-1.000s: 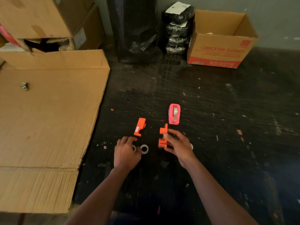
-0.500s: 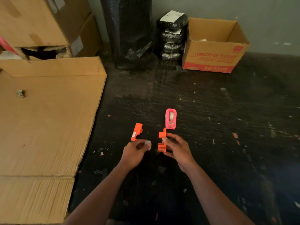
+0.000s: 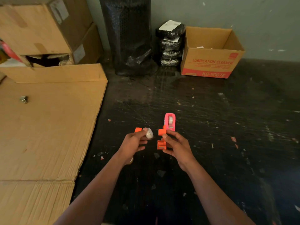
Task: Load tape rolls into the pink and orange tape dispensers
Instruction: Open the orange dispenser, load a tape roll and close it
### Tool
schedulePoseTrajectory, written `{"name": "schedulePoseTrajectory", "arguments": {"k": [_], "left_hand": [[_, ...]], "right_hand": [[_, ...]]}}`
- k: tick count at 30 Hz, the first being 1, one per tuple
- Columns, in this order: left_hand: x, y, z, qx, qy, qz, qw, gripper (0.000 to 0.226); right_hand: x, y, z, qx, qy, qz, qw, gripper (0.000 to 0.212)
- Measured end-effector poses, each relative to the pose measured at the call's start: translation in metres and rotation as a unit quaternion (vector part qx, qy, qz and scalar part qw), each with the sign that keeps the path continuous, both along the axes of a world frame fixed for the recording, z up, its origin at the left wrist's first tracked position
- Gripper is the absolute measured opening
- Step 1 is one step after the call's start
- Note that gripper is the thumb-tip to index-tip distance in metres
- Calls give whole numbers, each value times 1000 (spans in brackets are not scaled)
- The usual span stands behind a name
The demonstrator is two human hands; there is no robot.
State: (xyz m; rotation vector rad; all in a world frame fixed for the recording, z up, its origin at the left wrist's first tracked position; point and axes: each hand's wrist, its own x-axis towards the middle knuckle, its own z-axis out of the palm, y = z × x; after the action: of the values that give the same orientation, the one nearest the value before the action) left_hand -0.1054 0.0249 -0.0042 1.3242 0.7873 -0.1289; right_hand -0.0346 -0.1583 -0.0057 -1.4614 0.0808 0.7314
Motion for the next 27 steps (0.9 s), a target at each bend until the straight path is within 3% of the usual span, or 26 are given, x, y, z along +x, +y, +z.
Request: {"name": "schedulePoseTrajectory", "arguments": {"k": [9,14,27], "left_hand": [[7,6,16,1,-1,-8,1000,49],[8,9,21,4,-19,-26,999,40],[23,1,33,234,-20,-104,967,62]], "right_hand": [[3,4,10,17,-16,7,1000,30],[5,5,11,16,-26,16,999,33],[4,13,14,-8,-86,93,992,35]]}}
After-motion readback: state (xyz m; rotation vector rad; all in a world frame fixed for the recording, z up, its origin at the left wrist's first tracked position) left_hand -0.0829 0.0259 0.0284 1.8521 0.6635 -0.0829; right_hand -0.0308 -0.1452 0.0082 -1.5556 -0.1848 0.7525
